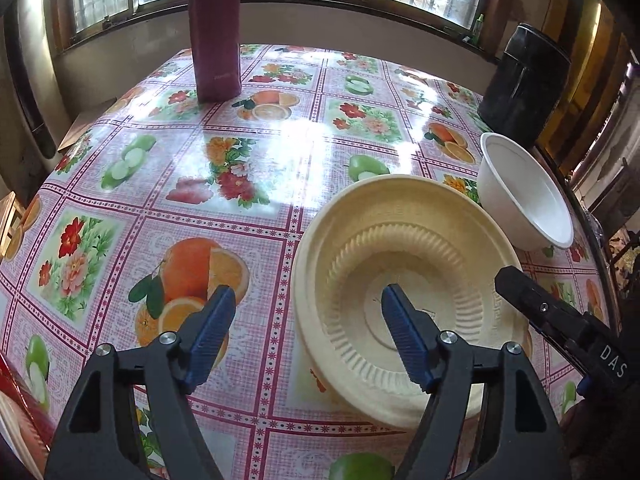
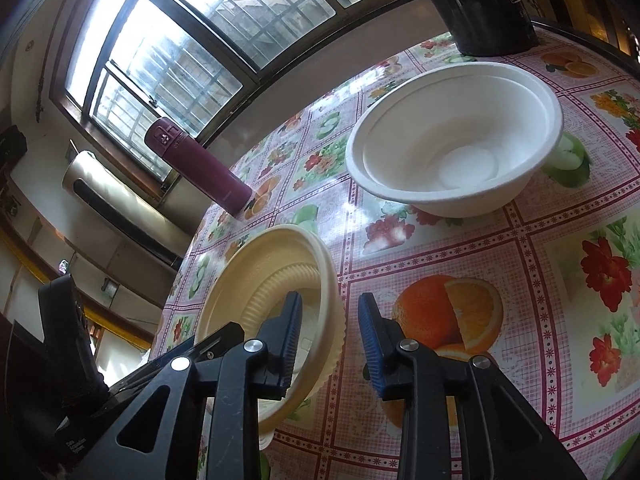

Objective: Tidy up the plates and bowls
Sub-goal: 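Lift the cream ribbed bowl with both grippers and carry it toward the red plates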

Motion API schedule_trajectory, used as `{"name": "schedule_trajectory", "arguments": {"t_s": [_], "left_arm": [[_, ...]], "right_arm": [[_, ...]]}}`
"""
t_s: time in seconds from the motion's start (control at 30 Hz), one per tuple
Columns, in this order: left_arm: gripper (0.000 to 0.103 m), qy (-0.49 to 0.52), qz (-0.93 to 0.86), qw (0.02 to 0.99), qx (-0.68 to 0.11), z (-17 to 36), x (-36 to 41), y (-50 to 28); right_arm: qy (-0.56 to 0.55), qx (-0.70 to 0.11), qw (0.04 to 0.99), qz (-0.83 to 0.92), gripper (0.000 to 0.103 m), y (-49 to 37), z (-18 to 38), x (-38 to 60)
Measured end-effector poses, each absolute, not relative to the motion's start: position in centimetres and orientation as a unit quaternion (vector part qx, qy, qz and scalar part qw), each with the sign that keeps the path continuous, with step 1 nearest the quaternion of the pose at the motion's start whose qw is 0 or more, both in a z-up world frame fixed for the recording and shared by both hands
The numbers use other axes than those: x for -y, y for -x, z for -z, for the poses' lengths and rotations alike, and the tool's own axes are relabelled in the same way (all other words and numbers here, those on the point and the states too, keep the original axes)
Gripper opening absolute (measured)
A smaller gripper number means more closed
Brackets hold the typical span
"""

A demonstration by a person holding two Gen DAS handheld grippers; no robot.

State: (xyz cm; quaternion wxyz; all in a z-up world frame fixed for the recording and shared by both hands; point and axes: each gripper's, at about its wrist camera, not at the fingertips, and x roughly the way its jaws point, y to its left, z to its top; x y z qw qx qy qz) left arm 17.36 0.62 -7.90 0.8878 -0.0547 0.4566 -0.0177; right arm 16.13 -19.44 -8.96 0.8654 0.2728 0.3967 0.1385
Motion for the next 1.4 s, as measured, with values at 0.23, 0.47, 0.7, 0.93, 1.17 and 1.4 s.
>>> {"name": "schedule_trajectory", "arguments": {"t_s": [0.23,0.47,0.7,0.93,1.17,1.4], "left_arm": [[0.036,0.079,0.04,0.879,-0.469,8.4,-0.5,-17.3],[0.016,0.081,0.044,0.882,-0.462,8.0,-0.5,-17.0],[0.016,0.062,0.044,0.891,-0.448,7.2,0.3,-16.3],[0.017,0.042,0.035,0.909,-0.412,5.0,0.7,-13.9],[0.017,0.038,0.02,0.922,-0.384,3.1,-1.1,-10.6],[0.017,0.029,-0.001,0.937,-0.349,0.6,-3.9,-6.9]], "right_arm": [[-0.254,-0.394,0.874,-0.132,0.014,-16.1,8.8,18.8],[-0.248,-0.387,0.88,-0.123,0.011,-16.0,8.6,19.0],[-0.253,-0.382,0.881,-0.118,0.011,-15.7,8.3,19.4],[-0.264,-0.362,0.886,-0.122,0.011,-14.3,7.1,19.7],[-0.267,-0.345,0.887,-0.149,0.011,-12.0,5.7,18.3],[-0.273,-0.326,0.885,-0.188,0.011,-9.5,4.2,15.5]]}}
